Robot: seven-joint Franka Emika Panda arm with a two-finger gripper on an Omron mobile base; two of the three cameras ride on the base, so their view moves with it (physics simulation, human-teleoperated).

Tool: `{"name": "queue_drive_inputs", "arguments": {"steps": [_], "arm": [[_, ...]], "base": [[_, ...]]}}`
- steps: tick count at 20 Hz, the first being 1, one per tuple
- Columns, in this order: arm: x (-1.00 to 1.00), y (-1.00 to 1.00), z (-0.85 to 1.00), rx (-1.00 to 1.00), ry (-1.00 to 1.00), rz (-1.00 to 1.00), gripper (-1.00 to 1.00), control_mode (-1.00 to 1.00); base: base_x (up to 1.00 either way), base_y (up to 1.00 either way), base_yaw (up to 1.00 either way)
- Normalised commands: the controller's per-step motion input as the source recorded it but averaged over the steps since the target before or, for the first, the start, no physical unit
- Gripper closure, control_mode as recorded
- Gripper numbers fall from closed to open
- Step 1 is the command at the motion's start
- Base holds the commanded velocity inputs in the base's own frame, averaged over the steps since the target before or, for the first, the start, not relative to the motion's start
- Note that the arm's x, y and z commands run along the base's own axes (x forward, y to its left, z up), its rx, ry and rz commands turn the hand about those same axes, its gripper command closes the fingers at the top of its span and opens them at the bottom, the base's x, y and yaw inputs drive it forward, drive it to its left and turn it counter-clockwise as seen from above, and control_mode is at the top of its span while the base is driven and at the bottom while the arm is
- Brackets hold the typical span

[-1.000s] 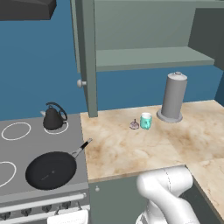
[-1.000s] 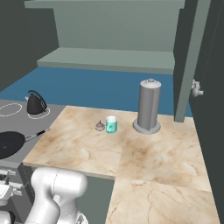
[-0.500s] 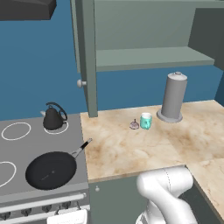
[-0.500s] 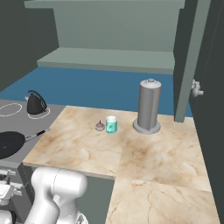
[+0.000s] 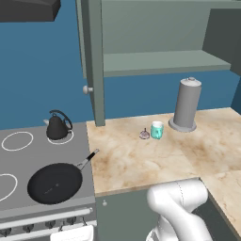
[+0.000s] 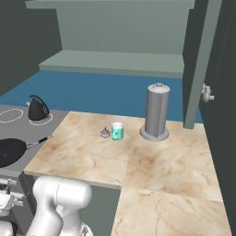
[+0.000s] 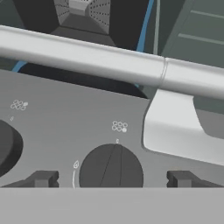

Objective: Pick the pan from the cabinet and place it on the stove. Then turn on the stove burner for the pan.

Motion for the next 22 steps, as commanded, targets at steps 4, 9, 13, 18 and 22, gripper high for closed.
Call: {"name": "queue_drive_inputs", "arguments": {"steps": [4,9,13,18,22], "arm": [[-0.04,0.00,0.05,0.00,-0.03,0.00,-1.00,-1.00],[0.00,0.00,0.01,0.00,0.00,0.00,-1.00,-1.00],[0.06,0.00,0.00,0.00,0.00,0.00,-1.00,-1.00],[0.11,0.00,0.00,0.00,0.00,0.01,-1.00,-1.00],[0.22,0.05,0.00,0.00,0.00,0.03,1.00,-1.00]], "base": [[0.00,0.00,0.00],[0.00,0.00,0.00],[0.00,0.00,0.00],[0.00,0.00,0.00],[0.00,0.00,0.00]]}}
